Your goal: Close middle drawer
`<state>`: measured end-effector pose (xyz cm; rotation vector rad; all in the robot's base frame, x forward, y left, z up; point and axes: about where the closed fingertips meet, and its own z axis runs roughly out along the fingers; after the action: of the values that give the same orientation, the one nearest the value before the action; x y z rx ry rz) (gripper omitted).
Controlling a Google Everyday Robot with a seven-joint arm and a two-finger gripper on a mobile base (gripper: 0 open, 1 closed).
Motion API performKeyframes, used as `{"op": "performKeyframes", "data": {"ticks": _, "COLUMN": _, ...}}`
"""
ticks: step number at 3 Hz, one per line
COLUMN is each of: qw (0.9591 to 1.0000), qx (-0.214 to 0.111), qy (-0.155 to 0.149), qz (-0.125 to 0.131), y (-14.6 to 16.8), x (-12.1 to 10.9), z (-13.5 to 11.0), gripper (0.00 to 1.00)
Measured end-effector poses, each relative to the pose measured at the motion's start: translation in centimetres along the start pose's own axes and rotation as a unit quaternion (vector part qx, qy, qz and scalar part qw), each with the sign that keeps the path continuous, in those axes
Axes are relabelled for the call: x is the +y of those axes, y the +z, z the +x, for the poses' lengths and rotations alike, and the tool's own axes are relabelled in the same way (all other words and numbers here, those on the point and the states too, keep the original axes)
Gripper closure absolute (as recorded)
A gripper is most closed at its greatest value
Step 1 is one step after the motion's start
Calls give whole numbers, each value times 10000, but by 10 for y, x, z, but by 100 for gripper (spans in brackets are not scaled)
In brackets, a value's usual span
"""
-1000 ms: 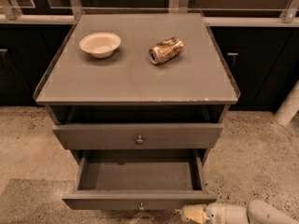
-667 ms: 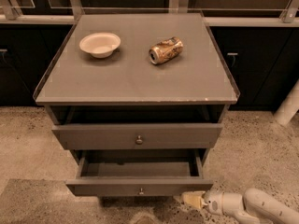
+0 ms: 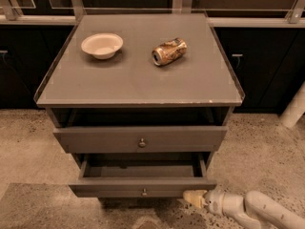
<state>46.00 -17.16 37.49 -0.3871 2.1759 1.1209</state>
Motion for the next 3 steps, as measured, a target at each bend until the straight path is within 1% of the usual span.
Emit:
{"op": "performKeyframes", "data": {"ticks": 1, "qw": 10000, "qx": 0, "qy": 0, "qz": 0, "y": 0, "x": 0, "z": 0, "gripper": 100}}
{"op": "performKeyframes", "data": {"ticks": 2, "qw": 9981, "qx": -512, "qy": -330, "qz": 103, "y": 17, "x": -7, "z": -37, "gripper": 100}}
{"op": "performKeyframes", "data": {"ticks": 3, "qw": 9975, "qx": -591, "qy": -383, "qz": 112, "y": 19, "x": -6, "z": -42, "gripper": 100}}
